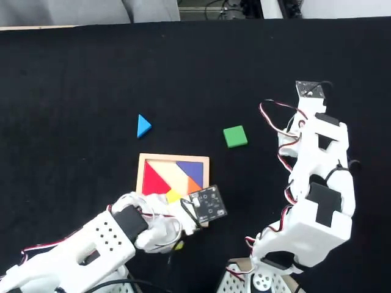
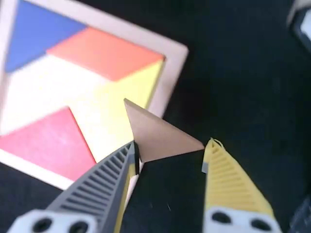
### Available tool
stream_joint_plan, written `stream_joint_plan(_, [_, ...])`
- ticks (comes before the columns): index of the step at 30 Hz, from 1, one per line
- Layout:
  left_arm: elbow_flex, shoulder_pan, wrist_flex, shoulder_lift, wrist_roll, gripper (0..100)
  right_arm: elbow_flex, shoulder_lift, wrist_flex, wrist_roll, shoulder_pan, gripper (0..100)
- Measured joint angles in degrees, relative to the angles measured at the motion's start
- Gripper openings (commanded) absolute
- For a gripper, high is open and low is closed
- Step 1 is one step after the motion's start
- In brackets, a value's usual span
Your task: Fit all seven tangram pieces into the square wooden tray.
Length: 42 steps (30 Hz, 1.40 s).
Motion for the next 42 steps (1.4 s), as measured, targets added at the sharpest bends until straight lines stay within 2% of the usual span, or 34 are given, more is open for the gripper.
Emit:
stream_joint_plan(2, [0.0, -1.4, -3.8, 0.0, -0.4, 22, 0.0, 0.0, 0.0, 0.0, 0.0, 1.8])
stream_joint_plan(6, [0.0, -6.1, -11.9, 0.0, -5.9, 22, 0.0, 0.0, 0.0, 0.0, 0.0, 1.8])
stream_joint_plan(10, [0.0, -11.2, -15.6, 0.0, -7.8, 22, 0.0, 0.0, 0.0, 0.0, 0.0, 1.8])
stream_joint_plan(16, [0.0, -12.6, -16.9, 3.0, -8.0, 22, 0.0, 0.0, 0.0, 0.0, 0.0, 1.8])
stream_joint_plan(26, [-14.8, -13.5, -17.4, 28.0, -3.2, 22, 0.0, 0.0, 0.0, 0.0, 0.0, 1.8])
stream_joint_plan(31, [-15.7, -12.3, -17.4, 29.9, -3.2, 22, 0.0, 0.0, 0.0, 0.0, 0.0, 1.8])
stream_joint_plan(36, [-15.7, -12.3, -17.4, 30.3, -3.2, 30, 0.0, 0.0, 0.0, 0.0, 0.0, 1.8])
stream_joint_plan(42, [-14.9, -12.3, -17.4, 30.3, -3.0, 30, 0.0, 0.0, 0.0, 0.0, 0.0, 1.8])
